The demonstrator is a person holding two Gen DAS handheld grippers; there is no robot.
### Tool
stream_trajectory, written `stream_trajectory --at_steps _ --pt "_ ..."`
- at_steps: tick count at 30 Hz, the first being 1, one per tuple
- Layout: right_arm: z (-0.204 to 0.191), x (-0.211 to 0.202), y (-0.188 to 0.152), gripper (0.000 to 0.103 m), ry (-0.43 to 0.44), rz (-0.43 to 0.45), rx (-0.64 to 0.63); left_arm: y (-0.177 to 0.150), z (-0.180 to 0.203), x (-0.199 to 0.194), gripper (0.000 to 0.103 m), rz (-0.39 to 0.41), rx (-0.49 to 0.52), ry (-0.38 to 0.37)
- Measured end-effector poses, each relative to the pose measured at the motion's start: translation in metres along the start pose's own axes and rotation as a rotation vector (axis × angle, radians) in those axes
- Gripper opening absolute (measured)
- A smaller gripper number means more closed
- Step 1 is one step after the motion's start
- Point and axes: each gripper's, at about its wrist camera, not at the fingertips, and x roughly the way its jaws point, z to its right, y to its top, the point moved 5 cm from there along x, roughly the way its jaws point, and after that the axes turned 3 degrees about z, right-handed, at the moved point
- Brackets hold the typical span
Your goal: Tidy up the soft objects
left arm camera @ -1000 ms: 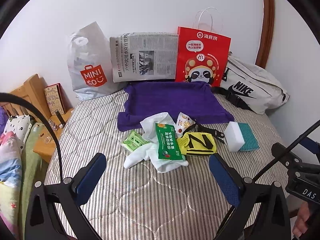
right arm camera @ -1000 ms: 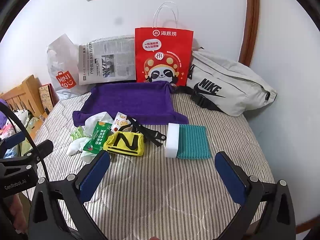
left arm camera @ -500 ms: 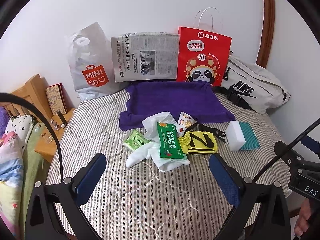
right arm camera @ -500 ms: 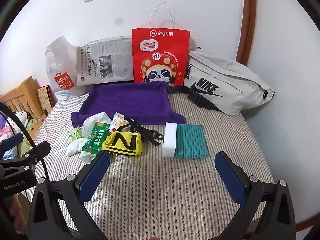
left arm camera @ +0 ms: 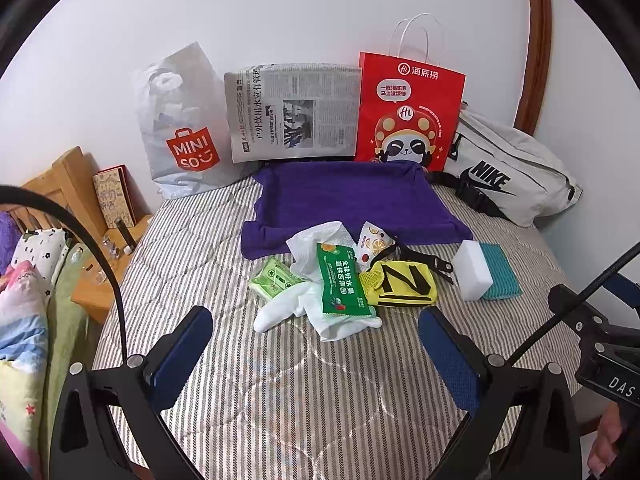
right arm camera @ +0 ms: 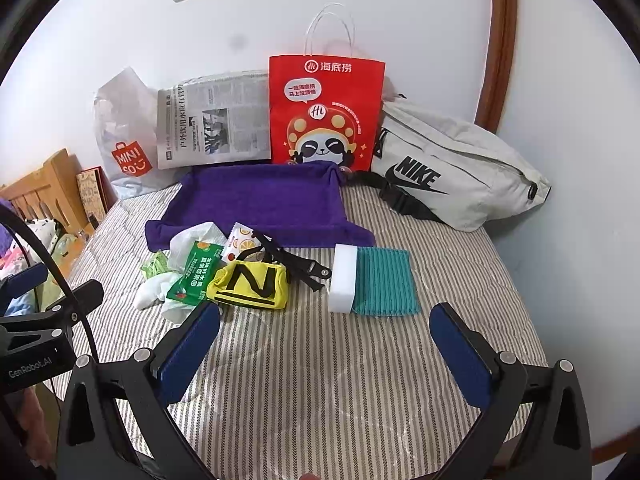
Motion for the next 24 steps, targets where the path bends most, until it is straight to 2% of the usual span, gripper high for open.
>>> stream_trajectory --at_steps 24 --pt "-0.0028 -0.0033 -0.0013 0.103 -0.005 0.003 -0.006 -0.0046 -0.0052 0.0010 0.103 -0.002 0.001 0.007"
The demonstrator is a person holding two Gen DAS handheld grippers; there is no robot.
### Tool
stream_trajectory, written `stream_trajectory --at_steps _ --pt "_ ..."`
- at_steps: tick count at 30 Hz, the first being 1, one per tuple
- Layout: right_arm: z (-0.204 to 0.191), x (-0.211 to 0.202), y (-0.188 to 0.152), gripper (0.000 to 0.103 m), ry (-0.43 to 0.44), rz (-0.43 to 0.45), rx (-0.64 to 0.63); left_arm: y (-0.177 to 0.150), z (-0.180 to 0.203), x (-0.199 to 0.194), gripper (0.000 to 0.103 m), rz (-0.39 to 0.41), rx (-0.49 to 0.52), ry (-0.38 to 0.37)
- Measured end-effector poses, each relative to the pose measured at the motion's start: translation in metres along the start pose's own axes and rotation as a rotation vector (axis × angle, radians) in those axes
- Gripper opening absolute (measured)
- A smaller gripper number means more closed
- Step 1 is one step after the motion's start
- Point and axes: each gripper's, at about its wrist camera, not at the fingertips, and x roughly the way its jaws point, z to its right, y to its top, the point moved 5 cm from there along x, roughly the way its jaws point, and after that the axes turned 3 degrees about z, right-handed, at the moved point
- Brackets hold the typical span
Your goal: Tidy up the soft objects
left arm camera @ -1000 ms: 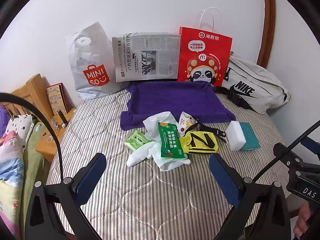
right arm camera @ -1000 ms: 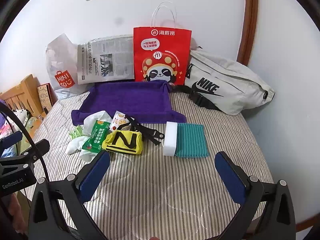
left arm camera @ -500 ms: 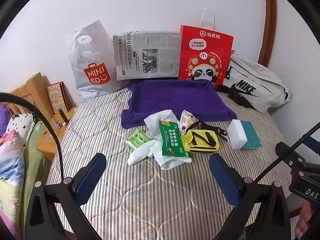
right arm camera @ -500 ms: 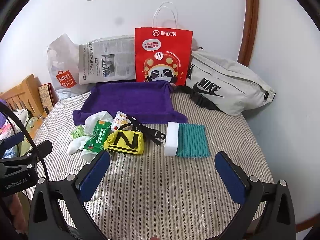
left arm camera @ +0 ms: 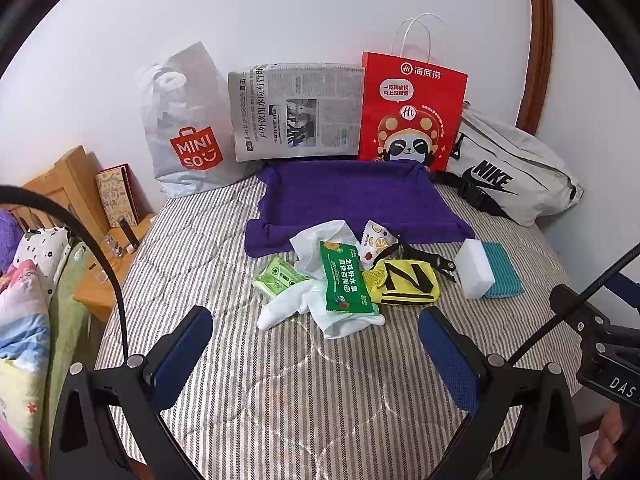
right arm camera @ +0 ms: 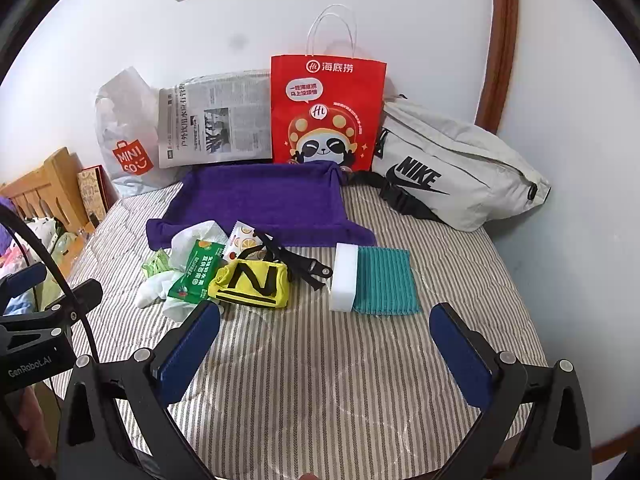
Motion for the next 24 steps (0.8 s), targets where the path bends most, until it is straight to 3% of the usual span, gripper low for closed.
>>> stream_trajectory --at_steps 16,24 --pt "-0.002 0.004 0.000 0.103 0.005 -0.008 0.002 -0.002 0.000 -0.001 0.103 0.002 -0.008 0.000" --pt "-0.002 0.029 -0.005 0.103 0.001 -0.052 -0.016 -0.005 -0.013 0.034 0.103 -0.061 -0.028 -0.010"
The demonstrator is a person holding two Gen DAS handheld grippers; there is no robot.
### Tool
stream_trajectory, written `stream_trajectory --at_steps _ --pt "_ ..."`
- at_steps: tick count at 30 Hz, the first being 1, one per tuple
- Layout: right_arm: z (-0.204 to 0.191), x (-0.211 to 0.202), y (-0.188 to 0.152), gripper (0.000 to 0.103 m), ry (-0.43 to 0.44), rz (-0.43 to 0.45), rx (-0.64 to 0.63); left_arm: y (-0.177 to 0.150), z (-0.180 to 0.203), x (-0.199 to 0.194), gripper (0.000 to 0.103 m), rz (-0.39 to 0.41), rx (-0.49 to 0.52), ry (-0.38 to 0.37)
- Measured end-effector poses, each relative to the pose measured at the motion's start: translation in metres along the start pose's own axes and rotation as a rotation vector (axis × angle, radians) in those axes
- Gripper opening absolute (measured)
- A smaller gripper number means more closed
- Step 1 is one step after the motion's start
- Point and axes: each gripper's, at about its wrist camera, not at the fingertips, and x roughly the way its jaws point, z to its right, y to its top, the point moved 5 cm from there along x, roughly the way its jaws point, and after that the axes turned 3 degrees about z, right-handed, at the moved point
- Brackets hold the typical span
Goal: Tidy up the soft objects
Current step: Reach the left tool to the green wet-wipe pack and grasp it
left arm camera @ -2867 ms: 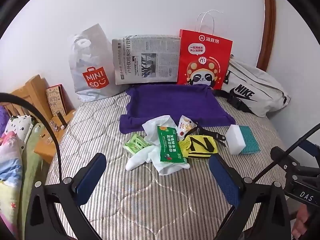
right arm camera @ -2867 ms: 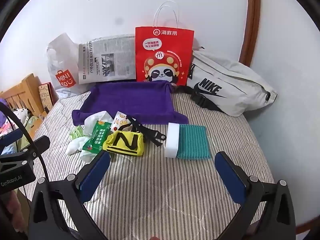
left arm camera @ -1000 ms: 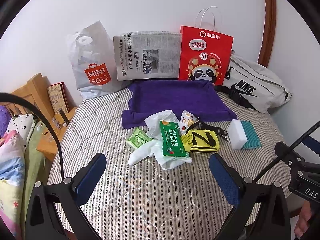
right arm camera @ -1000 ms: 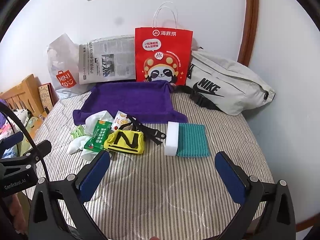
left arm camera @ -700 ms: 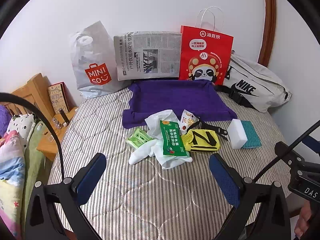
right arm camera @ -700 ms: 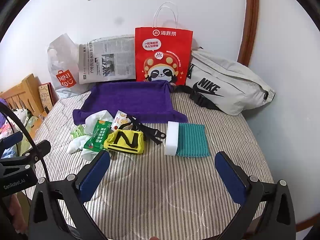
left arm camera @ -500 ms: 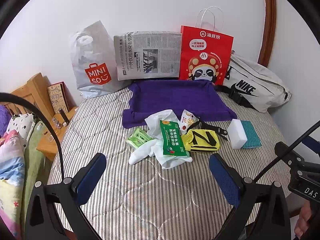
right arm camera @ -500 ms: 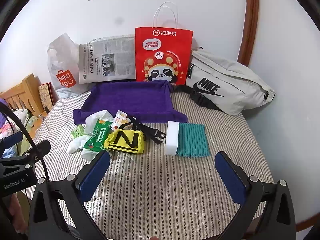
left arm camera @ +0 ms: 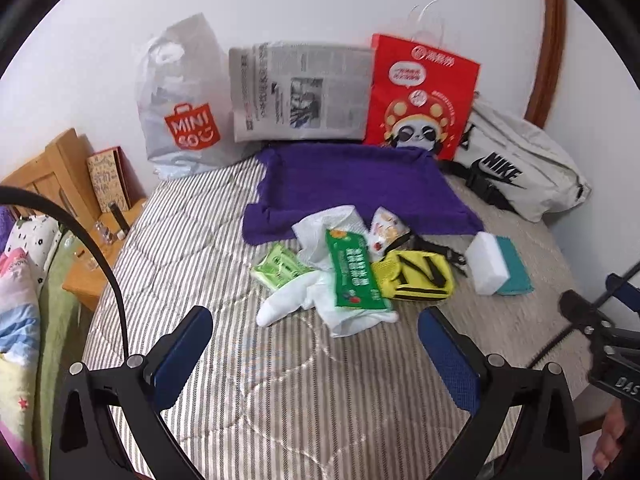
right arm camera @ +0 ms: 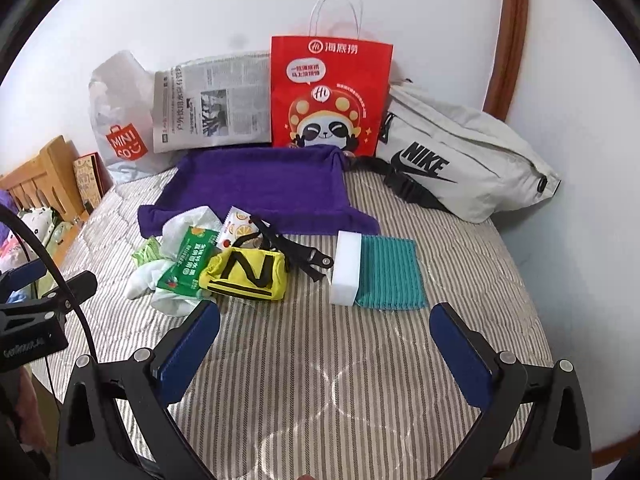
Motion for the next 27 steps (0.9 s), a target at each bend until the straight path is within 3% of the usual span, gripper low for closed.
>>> stream_trajectory --at_steps 10,15,19,23,27 --pt "0.006 0.048 -0.006 0.103 -0.008 -0.075 0.004 -0.018 -0.037 0.082 0.103 -0.156 -0.037 0.046" --pt "0.008 0.075 -0.008 0.103 -0.017 -0.122 0.006 -0.013 -0.052 0.108 0.103 -0.171 -0.106 0.020" --pt "0.009 0.089 -0.009 0.103 -0.024 -0.144 -0.002 -0.009 -0.057 0.122 0.103 -0.161 -0.018 0.080" --pt "0.009 0.104 -0.007 0.103 -0.023 -0.160 0.006 -0.014 -0.054 0.128 0.103 -0.181 -0.021 -0.037" --pt "0.003 0.114 -0.007 0.103 -0.019 -0.179 -0.007 -0.005 -0.058 0.136 0.103 -0.164 -0.031 -0.017"
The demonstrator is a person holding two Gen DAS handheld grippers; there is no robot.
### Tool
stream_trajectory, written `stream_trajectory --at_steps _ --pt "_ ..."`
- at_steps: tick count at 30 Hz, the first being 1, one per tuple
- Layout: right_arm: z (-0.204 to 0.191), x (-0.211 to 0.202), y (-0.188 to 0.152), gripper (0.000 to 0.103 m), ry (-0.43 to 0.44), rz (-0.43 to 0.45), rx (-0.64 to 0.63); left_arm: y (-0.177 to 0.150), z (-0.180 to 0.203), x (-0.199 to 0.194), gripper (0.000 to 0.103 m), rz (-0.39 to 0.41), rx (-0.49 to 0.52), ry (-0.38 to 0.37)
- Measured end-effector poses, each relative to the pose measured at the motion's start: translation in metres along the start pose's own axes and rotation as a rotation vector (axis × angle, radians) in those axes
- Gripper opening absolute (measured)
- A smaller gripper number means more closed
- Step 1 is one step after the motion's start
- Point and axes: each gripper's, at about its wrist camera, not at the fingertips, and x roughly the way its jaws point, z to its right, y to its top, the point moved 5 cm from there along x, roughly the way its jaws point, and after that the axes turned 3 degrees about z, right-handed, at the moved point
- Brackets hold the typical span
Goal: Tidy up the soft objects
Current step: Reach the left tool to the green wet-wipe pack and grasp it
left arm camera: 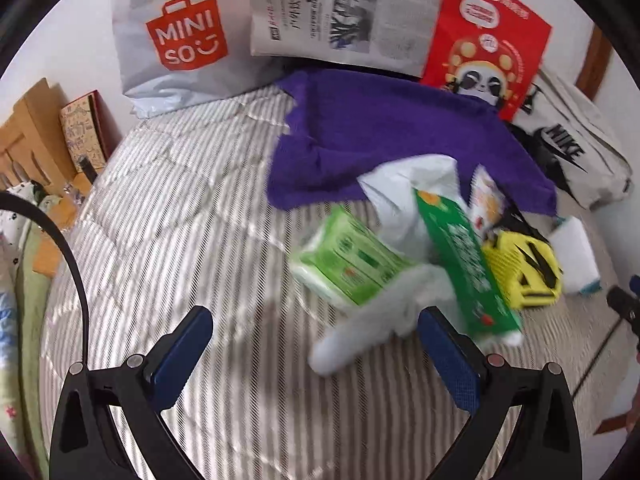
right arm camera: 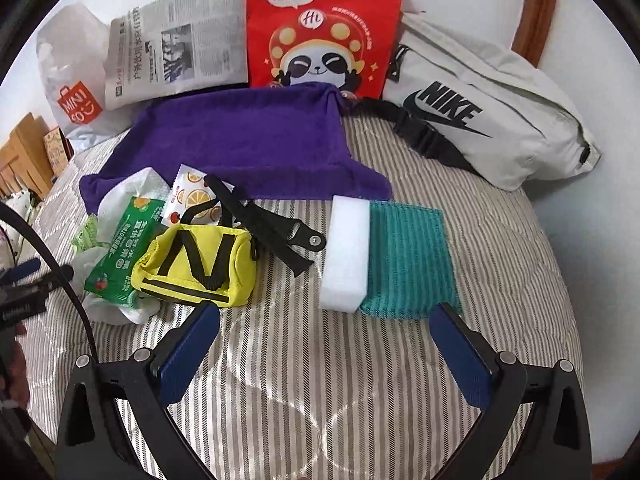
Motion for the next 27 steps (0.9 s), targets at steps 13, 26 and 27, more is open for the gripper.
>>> stream_trajectory --at_steps 13,26,27 --pt "-0.017 0.017 0.011 0.103 0.022 -0.012 -0.031 0.029 0.005 0.042 0.103 -0.048 0.141 0.063" --pt "-0.031 0.028 0.012 0.103 0.043 -0.037 -0.064 0.007 0.046 0.034 0.103 -0.074 0.393 -0.043" --pt "-0.032 0.028 0.012 0.103 0.043 -0.035 -0.064 0.004 0.049 0.034 0.103 -0.069 0.421 -0.035"
